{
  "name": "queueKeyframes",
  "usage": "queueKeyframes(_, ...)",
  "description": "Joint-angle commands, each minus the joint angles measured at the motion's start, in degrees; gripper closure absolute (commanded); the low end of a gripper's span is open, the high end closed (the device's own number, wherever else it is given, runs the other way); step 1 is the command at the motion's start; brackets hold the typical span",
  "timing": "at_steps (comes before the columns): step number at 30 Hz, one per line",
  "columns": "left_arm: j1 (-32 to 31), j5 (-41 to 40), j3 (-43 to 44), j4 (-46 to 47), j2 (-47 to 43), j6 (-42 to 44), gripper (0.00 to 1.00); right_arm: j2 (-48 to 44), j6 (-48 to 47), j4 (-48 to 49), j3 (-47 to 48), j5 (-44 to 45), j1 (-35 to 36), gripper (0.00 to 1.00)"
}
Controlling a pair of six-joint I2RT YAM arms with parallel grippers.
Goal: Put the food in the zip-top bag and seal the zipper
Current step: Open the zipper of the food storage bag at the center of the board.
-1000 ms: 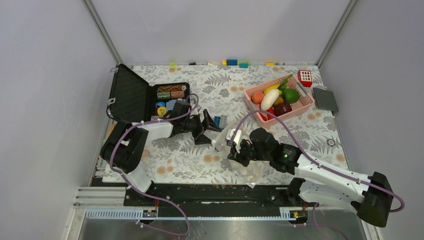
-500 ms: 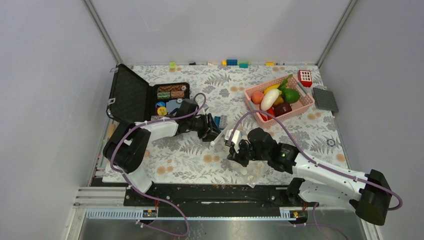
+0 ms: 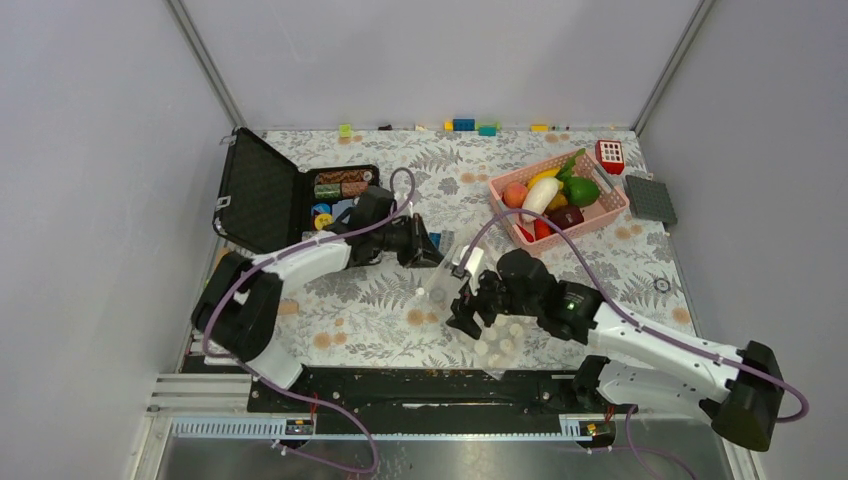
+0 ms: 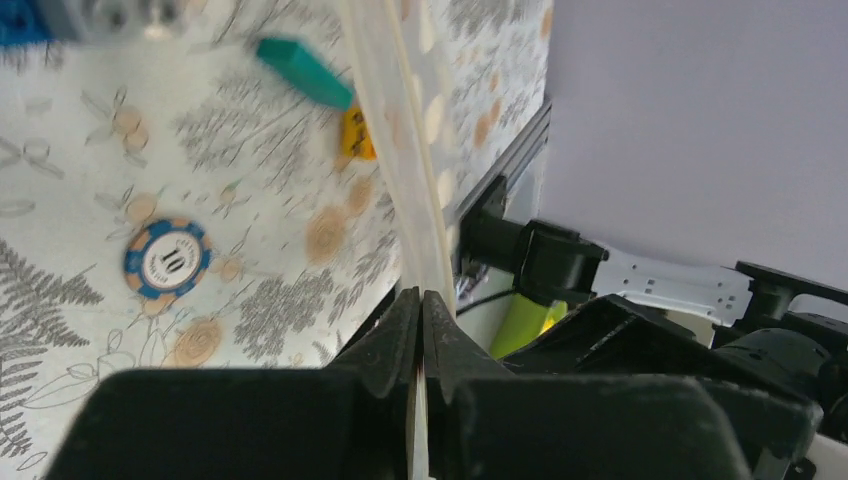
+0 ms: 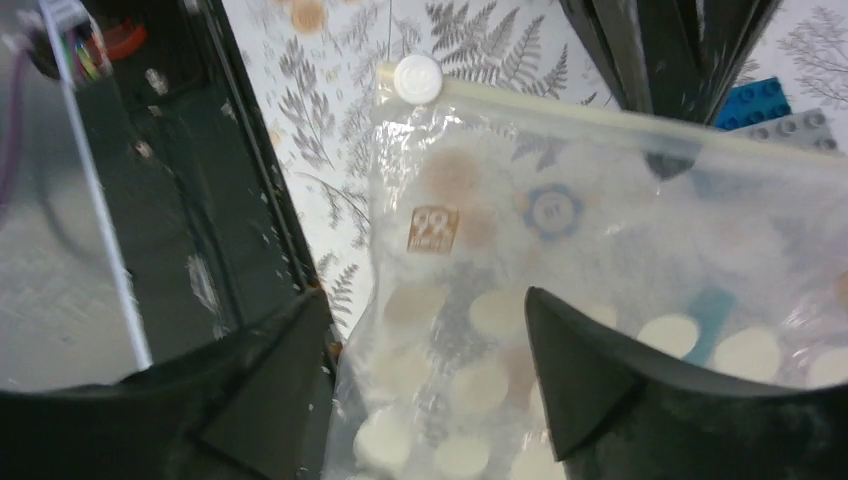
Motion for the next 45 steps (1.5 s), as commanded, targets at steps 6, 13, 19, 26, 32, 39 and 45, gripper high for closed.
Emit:
queueKeyframes(6,-5.65,-30.52,18.59,-18.66,-23.6,32.75,1.0,-16.52,16.68,-0.81,7.49,18.23,0.39,0.0)
queueKeyframes(13,-11.18,-43.63,24.48,-22.24,-29.35,44.23,1.0,-17.69,29.55,-0.32,11.88,39.64,0.39,0.0)
queueKeyframes(19,-14.66,-56.45,25.59,-24.74,-26.23,44.57,1.0,-9.95,36.09,0.7,19.68,41.97,0.38,0.0)
queueKeyframes(26,-15.2,-58.53,24.48,-24.86,-23.85,42.75,1.0,0.66,38.53,0.78,27.48,45.56,0.41,0.0)
queueKeyframes(32,-15.59,-57.79,23.52,-24.83,-24.03,41.89,1.0,8.35,38.5,0.94,31.58,47.68,0.38,0.0)
queueKeyframes(39,-16.04,-57.0,21.64,-23.83,-25.29,41.18,1.0,14.43,37.01,2.07,35.84,49.18,0.44,0.0)
queueKeyframes(45,-16.42,-57.82,20.8,-23.82,-26.98,40.77,1.0,16.97,37.99,-0.19,34.68,50.4,0.39,0.03)
